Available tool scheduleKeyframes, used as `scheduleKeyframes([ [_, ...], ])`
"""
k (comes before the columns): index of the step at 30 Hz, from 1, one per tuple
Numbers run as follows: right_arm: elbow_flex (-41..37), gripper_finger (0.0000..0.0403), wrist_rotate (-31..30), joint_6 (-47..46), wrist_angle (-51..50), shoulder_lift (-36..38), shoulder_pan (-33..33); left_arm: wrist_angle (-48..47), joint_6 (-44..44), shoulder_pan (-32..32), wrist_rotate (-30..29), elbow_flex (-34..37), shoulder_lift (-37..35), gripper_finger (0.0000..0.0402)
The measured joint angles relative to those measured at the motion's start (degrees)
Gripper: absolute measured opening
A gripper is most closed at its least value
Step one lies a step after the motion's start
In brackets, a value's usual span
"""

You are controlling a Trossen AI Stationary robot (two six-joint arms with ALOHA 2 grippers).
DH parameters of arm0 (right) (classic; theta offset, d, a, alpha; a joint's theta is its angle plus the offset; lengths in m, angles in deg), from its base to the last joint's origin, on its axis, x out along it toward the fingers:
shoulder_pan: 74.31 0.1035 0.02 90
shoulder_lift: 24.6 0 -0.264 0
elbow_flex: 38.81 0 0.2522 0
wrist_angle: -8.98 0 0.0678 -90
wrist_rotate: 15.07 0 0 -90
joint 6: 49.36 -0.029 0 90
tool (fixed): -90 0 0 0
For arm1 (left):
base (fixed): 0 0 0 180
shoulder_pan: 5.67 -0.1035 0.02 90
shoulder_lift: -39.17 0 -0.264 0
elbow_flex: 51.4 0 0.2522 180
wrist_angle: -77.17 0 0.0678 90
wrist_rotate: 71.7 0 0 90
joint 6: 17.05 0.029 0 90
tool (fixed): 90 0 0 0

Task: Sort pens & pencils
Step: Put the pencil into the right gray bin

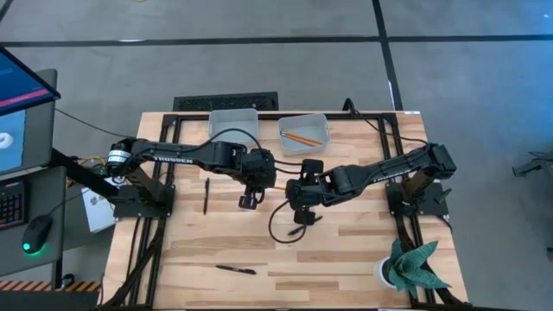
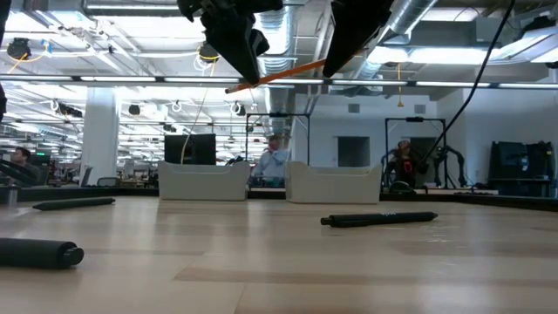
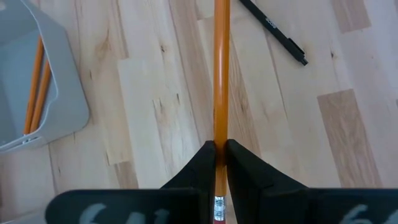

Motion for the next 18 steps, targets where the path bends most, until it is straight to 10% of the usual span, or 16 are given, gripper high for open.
scheduleKeyframes([
  [18, 0.0, 0.0049, -0.2, 0.0, 0.0, 0.0, 0.0, -0.1, -0.1, 0.0, -0.1, 0.0, 0.0, 0.0018],
])
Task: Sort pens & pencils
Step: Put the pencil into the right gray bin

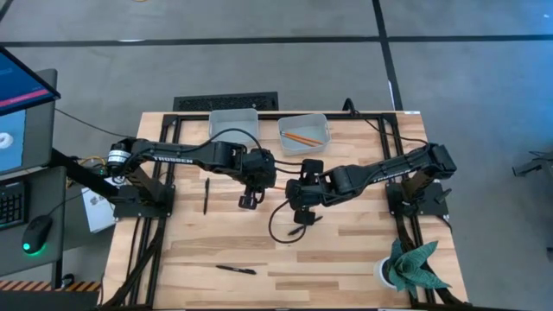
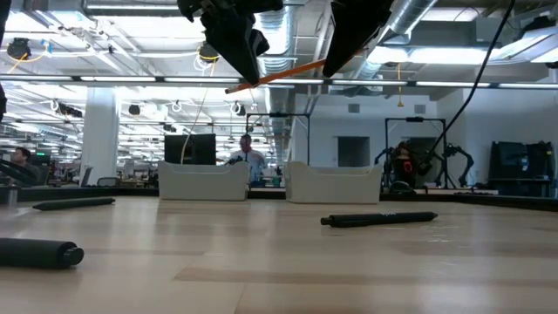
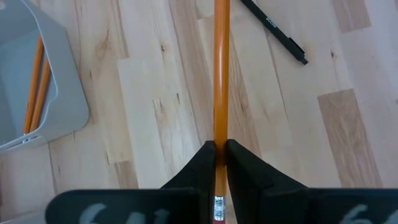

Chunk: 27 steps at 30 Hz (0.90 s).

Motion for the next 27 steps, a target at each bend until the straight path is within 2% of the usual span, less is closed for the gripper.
scheduleKeyframes([
  [9, 0.0, 0.0062, 0.0, 0.0, 0.0, 0.0, 0.0, 0.0, 0.0, 0.0, 0.0, 0.0, 0.0, 0.0018],
  [27, 0.0, 0.0054, 0.0, 0.0, 0.0, 0.0, 0.0, 0.0, -0.1, 0.0, 0.0, 0.0, 0.0, 0.0018],
])
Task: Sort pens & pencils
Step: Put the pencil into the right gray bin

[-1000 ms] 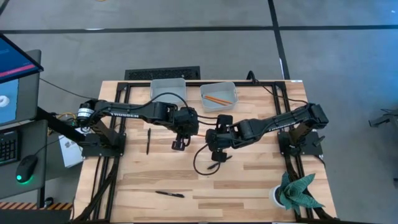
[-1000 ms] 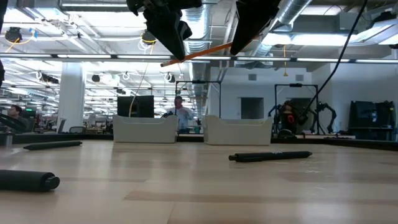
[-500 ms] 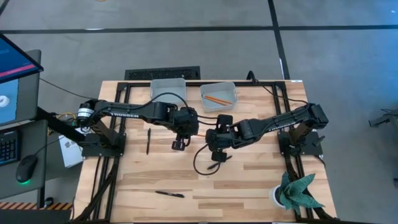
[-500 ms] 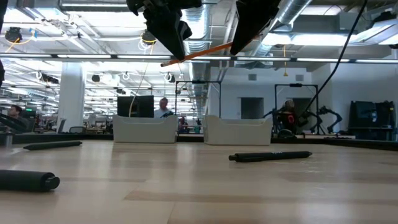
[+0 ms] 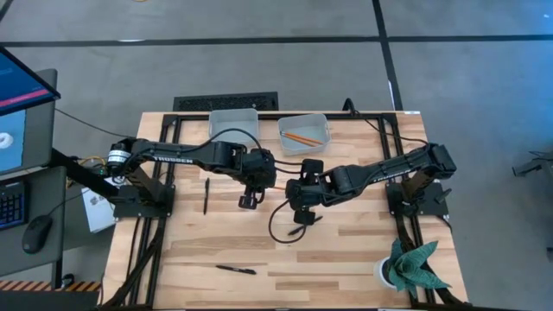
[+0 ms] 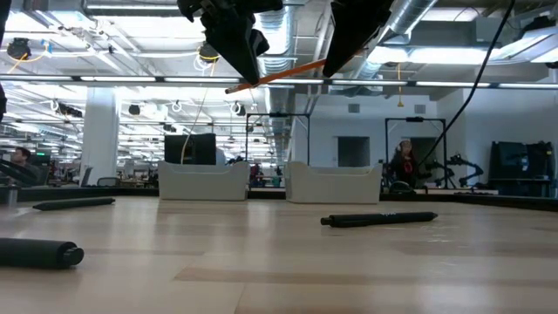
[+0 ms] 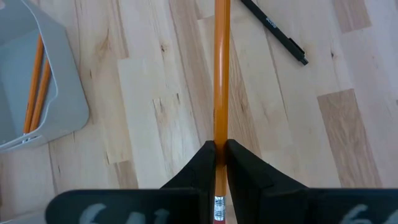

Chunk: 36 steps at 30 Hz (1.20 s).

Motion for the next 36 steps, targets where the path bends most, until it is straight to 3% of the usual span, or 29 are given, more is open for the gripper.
scheduleKeyframes([
  [19, 0.0, 0.0054, 0.1, 0.0, 0.0, 0.0, 0.0, 0.1, -0.7, 0.0, 1.0, 0.0, 0.0, 0.0020],
  [29, 0.0, 0.0054, 0.1, 0.0, 0.2, 0.0, 0.0, 0.6, -0.7, 0.0, 0.4, 0.0, 0.0, 0.0075],
  [36, 0.0, 0.0054, -0.1, 0.0, 0.0, 0.0, 0.0, -0.3, -0.4, 0.0, -0.6, 0.0, -0.8, 0.0084],
])
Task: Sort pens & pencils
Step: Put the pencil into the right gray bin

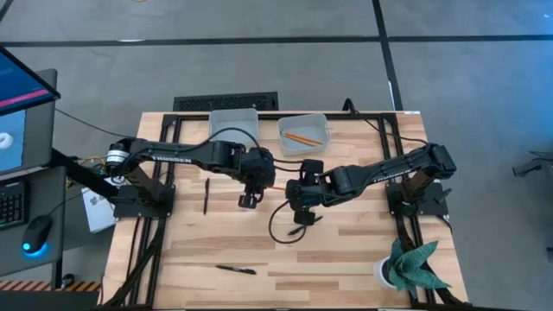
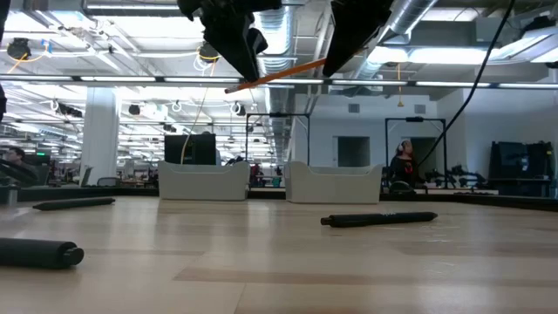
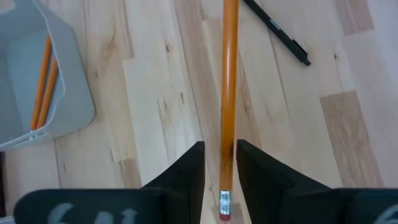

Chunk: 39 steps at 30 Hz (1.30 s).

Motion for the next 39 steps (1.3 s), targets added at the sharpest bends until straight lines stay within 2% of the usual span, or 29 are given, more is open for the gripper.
scheduleKeyframes([
  [11, 0.0, 0.0054, -2.0, 1.0, -3.3, 0.0, -3.3, -1.2, -1.7, -0.5, -0.1, 0.0, -6.1, 0.0084],
  [17, 0.0, 0.0054, -4.7, 4.7, -6.3, 0.0, -8.6, -3.5, -2.3, -0.5, -0.1, 0.0, -6.5, 0.0084],
  [26, 0.0, 0.0054, -4.7, 11.3, -6.3, 0.0, -19.0, -6.0, -3.7, -0.6, -0.1, 0.0, -6.5, 0.0084],
  [32, -0.8, 0.0054, 0.2, 14.4, -4.2, 0.0, -26.7, -8.5, -4.2, -0.5, -0.1, 0.0, -6.5, 0.0084],
  [36, -5.1, 0.0054, 4.6, 15.2, 1.9, 0.2, -30.3, -8.8, -4.4, -0.5, -0.1, 0.0, -6.5, 0.0084],
  [39, -8.6, 0.0054, 5.2, 15.3, 3.9, 0.5, -32.3, -8.8, -4.1, -0.5, -0.1, 0.0, -6.4, 0.0084],
])
